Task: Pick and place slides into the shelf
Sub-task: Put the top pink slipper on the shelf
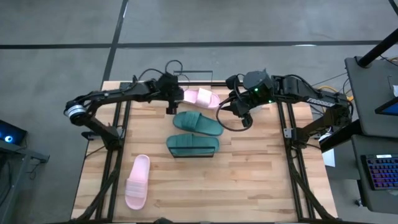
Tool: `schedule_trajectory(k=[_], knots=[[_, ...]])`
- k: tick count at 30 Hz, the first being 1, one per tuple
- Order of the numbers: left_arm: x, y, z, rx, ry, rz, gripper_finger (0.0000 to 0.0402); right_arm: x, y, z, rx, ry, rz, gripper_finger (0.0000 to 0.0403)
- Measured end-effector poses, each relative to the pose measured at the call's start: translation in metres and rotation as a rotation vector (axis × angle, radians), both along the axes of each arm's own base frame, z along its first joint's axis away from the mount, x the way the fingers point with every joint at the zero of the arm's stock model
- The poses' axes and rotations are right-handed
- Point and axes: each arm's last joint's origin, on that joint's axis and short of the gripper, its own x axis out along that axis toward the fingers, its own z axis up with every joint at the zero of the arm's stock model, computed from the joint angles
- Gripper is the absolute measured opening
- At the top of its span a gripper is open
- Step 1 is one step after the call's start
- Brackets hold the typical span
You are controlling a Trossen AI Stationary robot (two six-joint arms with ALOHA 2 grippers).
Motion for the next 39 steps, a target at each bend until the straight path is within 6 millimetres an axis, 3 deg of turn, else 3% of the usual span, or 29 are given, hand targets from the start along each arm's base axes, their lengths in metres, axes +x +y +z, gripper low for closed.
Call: schedule_trajectory(k=[8, 17, 22, 31, 39], knots=[[-0.026, -0.027, 0.050, -0.122, -0.267, -0.226, 0.0226, 0.007, -0.008, -0.035, -0.047, 0.001, -0.017, 0.0067], [-0.058, -0.056, 0.088, -0.215, -0.447, -0.486, 0.0226, -0.001, -0.036, -0.102, -0.252, -0.187, -0.137, 0.0068], [-0.071, -0.064, 0.095, -0.199, -0.471, -0.496, 0.0226, -0.007, -0.057, -0.144, -0.213, -0.297, -0.099, 0.0069], [-0.086, -0.073, 0.088, -0.199, -0.490, -0.488, 0.0226, 0.003, -0.089, -0.204, -0.232, -0.150, -0.131, 0.0134], [-0.090, -0.075, 0.091, -0.169, -0.495, -0.464, 0.0226, 0.020, -0.098, -0.219, -0.206, -0.101, -0.134, 0.0181]])
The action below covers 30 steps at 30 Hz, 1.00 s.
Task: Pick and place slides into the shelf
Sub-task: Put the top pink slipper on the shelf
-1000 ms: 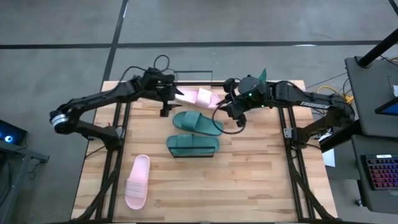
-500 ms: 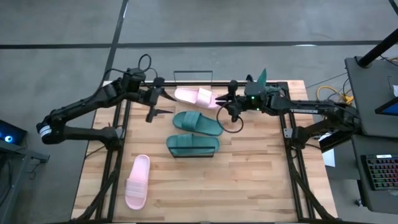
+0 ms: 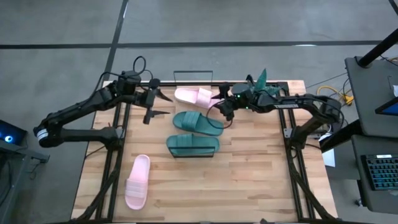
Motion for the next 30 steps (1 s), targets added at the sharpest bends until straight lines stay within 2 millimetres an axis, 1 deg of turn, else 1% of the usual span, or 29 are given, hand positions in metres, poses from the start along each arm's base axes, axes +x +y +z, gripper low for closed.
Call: schedule_trajectory(k=[4, 7, 10, 15, 19, 22, 26, 30], knots=[[-0.001, 0.000, 0.001, 0.010, -0.002, 0.018, 0.0226, 0.007, -0.005, -0.012, -0.059, 0.064, 0.014, 0.0182], [-0.001, 0.000, 0.001, 0.009, 0.000, 0.019, 0.0226, 0.014, -0.010, -0.019, -0.077, 0.099, -0.024, 0.0177], [-0.001, 0.000, -0.001, 0.008, 0.007, 0.025, 0.0226, 0.022, -0.016, -0.022, -0.095, 0.116, -0.070, 0.0172], [-0.001, 0.000, -0.010, -0.004, 0.030, 0.029, 0.0226, 0.036, -0.023, -0.026, -0.104, 0.129, -0.092, 0.0163], [-0.002, 0.000, -0.018, -0.011, 0.052, 0.041, 0.0226, 0.042, -0.028, -0.027, -0.118, 0.138, -0.137, 0.0155], [-0.003, 0.000, -0.021, -0.006, 0.066, 0.062, 0.0226, 0.044, -0.029, -0.027, -0.115, 0.155, -0.148, 0.0150], [-0.004, 0.000, -0.020, 0.000, 0.066, 0.074, 0.0226, 0.041, -0.029, -0.030, -0.093, 0.225, -0.144, 0.0143], [-0.004, 0.000, -0.020, 0.001, 0.063, 0.074, 0.0226, 0.042, -0.032, -0.026, -0.094, 0.204, -0.156, 0.0136]])
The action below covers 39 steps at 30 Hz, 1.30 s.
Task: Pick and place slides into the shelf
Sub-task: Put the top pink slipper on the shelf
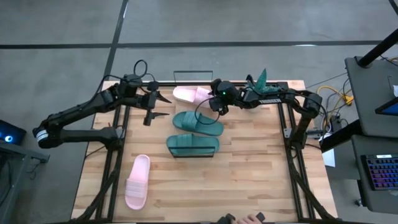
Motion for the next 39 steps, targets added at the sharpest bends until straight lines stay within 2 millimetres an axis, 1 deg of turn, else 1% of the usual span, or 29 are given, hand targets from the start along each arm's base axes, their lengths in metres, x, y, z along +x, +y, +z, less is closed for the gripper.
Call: schedule_trajectory(k=[7, 12, 28, 36, 39], knots=[[0.0001, 0.0000, 0.0000, -0.018, -0.001, 0.008, 0.0226, 0.0016, -0.0025, 0.0038, 0.007, -0.018, 0.000, 0.0119], [0.0001, 0.0000, 0.0000, -0.023, -0.001, 0.010, 0.0226, 0.0018, -0.0017, 0.0033, 0.037, -0.030, 0.043, 0.0109], [0.0013, 0.0007, -0.0012, -0.034, 0.005, 0.013, 0.0226, 0.0004, -0.0047, 0.0004, 0.032, -0.022, 0.054, 0.0105], [0.0022, 0.0012, -0.0023, -0.052, 0.009, 0.020, 0.0226, -0.0008, -0.0084, 0.0013, 0.030, -0.025, 0.043, 0.0080], [0.0022, 0.0012, -0.0023, -0.053, 0.009, 0.020, 0.0226, 0.0000, -0.0091, -0.0030, 0.041, -0.019, 0.038, 0.0070]])
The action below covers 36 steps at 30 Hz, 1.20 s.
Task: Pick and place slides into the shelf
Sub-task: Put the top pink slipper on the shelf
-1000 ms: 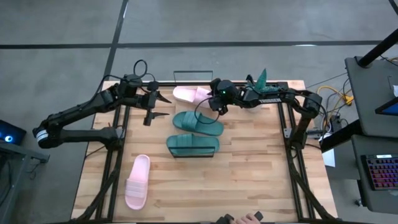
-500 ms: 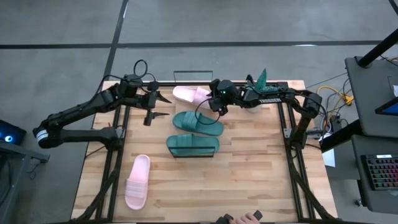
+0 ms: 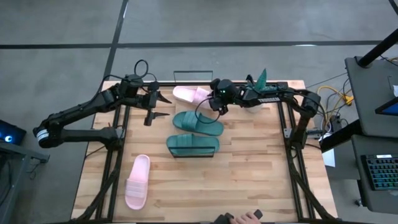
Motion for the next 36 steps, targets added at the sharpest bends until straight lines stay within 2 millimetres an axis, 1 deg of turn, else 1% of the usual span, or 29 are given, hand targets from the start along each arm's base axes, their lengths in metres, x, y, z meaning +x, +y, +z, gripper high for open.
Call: schedule_trajectory(k=[4, 6, 11, 16, 19, 26, 32, 36], knots=[[0.000, 0.000, 0.000, -0.001, 0.001, 0.000, 0.0226, 0.002, -0.001, -0.010, -0.010, 0.028, 0.013, 0.0066], [0.000, 0.000, 0.000, -0.001, 0.001, 0.000, 0.0226, 0.003, -0.002, -0.011, -0.012, 0.023, -0.002, 0.0069], [0.000, 0.000, 0.000, -0.001, 0.001, 0.000, 0.0226, 0.006, -0.005, -0.008, -0.008, -0.043, -0.045, 0.0084], [0.000, 0.000, 0.000, -0.001, 0.001, 0.000, 0.0226, 0.006, -0.005, -0.007, -0.020, -0.042, -0.036, 0.0087], [0.000, 0.000, 0.000, -0.002, 0.002, 0.000, 0.0226, 0.006, -0.005, -0.007, -0.024, -0.043, -0.034, 0.0073], [0.000, 0.000, -0.005, -0.010, 0.013, 0.001, 0.0226, 0.006, -0.009, -0.005, -0.044, -0.051, -0.035, 0.0015], [0.000, 0.000, -0.011, -0.020, 0.030, 0.001, 0.0226, 0.004, -0.012, -0.004, -0.060, -0.058, -0.044, 0.0009], [0.000, 0.000, -0.015, -0.023, 0.035, 0.001, 0.0226, 0.004, -0.018, 0.000, -0.107, -0.085, -0.102, 0.0009]])
